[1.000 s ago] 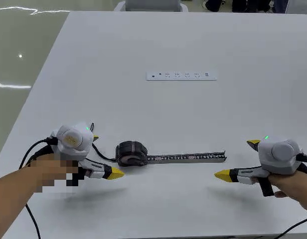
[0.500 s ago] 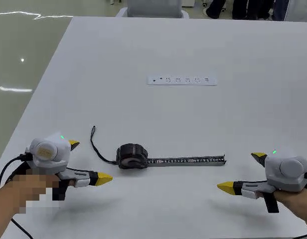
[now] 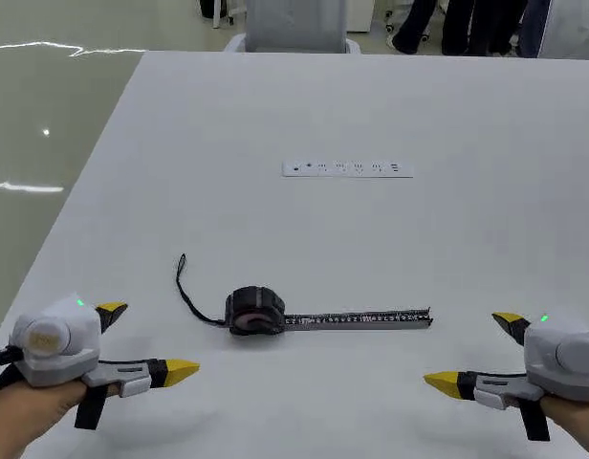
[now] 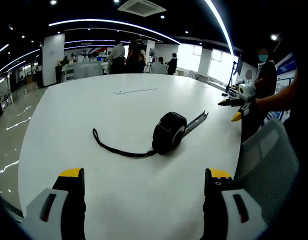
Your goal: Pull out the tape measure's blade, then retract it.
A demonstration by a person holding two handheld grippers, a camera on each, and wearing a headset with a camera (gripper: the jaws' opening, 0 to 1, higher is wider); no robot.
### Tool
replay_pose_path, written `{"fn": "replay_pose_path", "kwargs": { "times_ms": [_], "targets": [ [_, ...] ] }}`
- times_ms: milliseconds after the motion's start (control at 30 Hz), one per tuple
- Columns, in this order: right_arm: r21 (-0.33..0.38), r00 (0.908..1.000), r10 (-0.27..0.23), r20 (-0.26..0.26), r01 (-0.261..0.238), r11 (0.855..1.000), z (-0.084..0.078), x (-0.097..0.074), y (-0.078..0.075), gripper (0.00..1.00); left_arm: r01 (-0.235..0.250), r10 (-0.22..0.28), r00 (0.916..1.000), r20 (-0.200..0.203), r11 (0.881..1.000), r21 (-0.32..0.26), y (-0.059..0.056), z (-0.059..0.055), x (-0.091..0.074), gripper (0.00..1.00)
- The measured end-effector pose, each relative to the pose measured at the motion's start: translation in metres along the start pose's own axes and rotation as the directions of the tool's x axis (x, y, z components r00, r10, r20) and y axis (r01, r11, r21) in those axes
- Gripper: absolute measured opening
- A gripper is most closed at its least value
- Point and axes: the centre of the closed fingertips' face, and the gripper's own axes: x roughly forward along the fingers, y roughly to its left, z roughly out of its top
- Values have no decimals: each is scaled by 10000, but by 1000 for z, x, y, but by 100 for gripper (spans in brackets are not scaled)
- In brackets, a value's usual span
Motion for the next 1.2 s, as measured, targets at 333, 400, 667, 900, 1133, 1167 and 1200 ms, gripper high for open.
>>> {"fn": "replay_pose_path", "kwargs": {
  "times_ms": [333,400,667,900,1133,1167,1200],
  "targets": [
    [138,9983,-501,312,497,9987,-1,-17,5,100,-555,556,9978,348,9985,-32,13,9,-25,99],
    [245,9982,-516,308,509,9984,0,-20,6,100,-592,595,9974,396,9982,-75,14,11,-26,99],
    [266,9976,-639,274,632,9976,-4,-29,2,100,-688,703,9967,415,9970,-366,11,2,-28,99],
    [274,9973,-708,196,703,9972,-7,-33,-2,100,-604,618,9973,409,9976,-332,3,-2,-29,97],
    [351,9973,-710,177,703,9969,-7,-32,-1,100,-607,615,9975,338,9978,-252,2,-4,-30,97],
    [326,9976,-669,164,663,9973,-8,-32,1,100,-658,666,9974,283,9974,-289,2,-4,-31,97],
    [296,9978,-651,147,646,9975,-9,-32,1,100,-702,710,9971,264,9970,-322,3,-5,-31,97]
  ]
}}
